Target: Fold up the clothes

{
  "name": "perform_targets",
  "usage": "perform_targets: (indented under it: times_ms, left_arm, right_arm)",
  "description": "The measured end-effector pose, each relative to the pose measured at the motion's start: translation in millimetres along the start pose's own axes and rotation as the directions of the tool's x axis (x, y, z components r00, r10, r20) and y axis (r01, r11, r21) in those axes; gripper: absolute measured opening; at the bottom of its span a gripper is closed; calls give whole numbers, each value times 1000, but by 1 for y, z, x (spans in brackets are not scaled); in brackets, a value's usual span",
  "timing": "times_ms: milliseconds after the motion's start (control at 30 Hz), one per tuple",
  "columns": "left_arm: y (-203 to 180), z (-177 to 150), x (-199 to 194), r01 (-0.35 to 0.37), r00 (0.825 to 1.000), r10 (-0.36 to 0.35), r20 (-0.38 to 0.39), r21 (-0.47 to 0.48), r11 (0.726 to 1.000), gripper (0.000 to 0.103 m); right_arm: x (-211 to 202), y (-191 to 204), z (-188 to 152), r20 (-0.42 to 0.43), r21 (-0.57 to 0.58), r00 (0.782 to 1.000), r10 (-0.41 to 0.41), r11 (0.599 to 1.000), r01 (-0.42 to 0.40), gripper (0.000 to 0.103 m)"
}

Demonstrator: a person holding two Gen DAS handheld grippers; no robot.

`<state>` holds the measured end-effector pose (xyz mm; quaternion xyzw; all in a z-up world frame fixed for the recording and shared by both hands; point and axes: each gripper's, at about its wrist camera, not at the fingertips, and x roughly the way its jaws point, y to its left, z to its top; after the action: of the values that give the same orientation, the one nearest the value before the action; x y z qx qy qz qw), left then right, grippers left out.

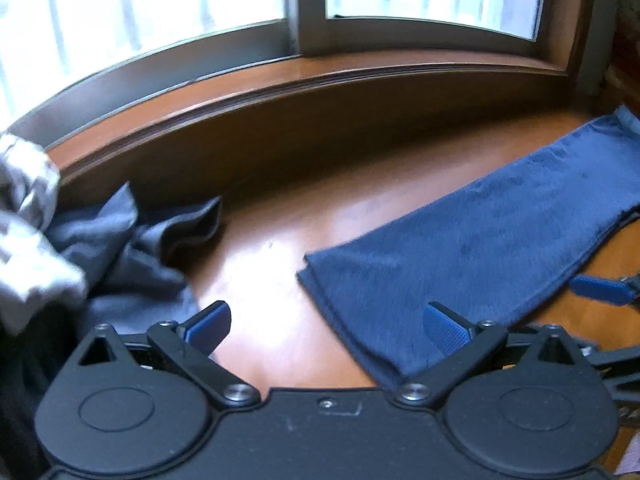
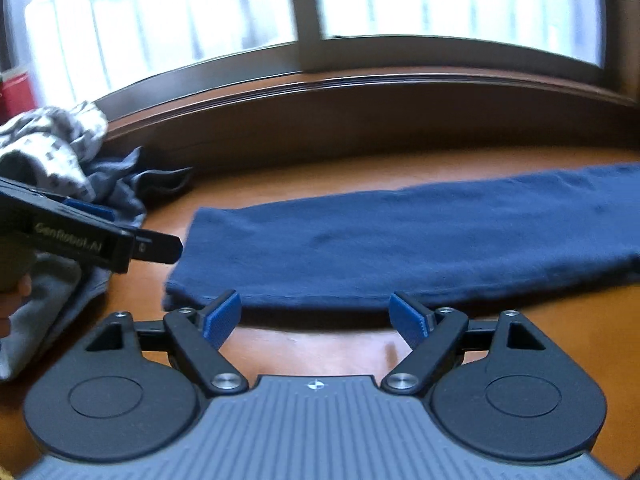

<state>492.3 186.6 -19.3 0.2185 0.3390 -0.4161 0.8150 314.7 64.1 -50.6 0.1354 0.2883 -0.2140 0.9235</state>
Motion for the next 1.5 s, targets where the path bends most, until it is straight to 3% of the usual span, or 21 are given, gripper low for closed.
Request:
perform_targets:
  times_ms: [167, 300, 400, 500, 567, 800, 933, 1033, 1200, 1500]
  left_arm:
    - [-21, 10, 21, -21, 1000, 21, 3, 88, 996, 103]
    - [-31, 5, 34, -25, 998, 32, -51, 132, 991, 103]
    - [-30, 0, 31, -25, 998, 33, -57, 138, 990, 103]
    - [-25, -2, 30, -29, 996, 38, -77, 122, 992, 103]
    - [-23, -5, 28, -36, 996, 45, -77, 117, 992, 103]
    - [-27, -6, 26, -87, 993, 96, -68, 132, 987, 103]
    - [-27, 1, 21, -58, 992, 60, -113, 17, 998, 103]
    - [-39, 13, 8, 46, 994, -54, -90, -93, 995, 103]
    - [-109, 40, 3, 49, 998, -51, -35, -72, 996, 103]
    - [-271, 97, 47, 64, 997, -68, -39, -99, 993, 103]
  right_arm:
    - [7, -30, 13, 56, -20, 986, -158, 987, 160, 84]
    - [25, -65, 24, 58, -18, 945, -323, 946, 324, 84]
    - [37, -92, 23, -1, 28, 923, -384, 923, 384, 84]
    - [36, -104, 17, -21, 104, 934, -357, 928, 357, 85]
    - [36, -96, 16, -27, 84, 932, -362, 928, 363, 85]
    - [21, -82, 10, 4, 51, 963, -271, 961, 270, 86]
    - [8, -102, 13, 48, 13, 946, -320, 948, 319, 86]
    - [-2, -124, 15, 53, 15, 938, -342, 940, 341, 86]
    - [-20, -166, 18, 80, 37, 940, -332, 943, 330, 87]
    - [-61, -272, 11, 78, -23, 966, -245, 969, 247, 88]
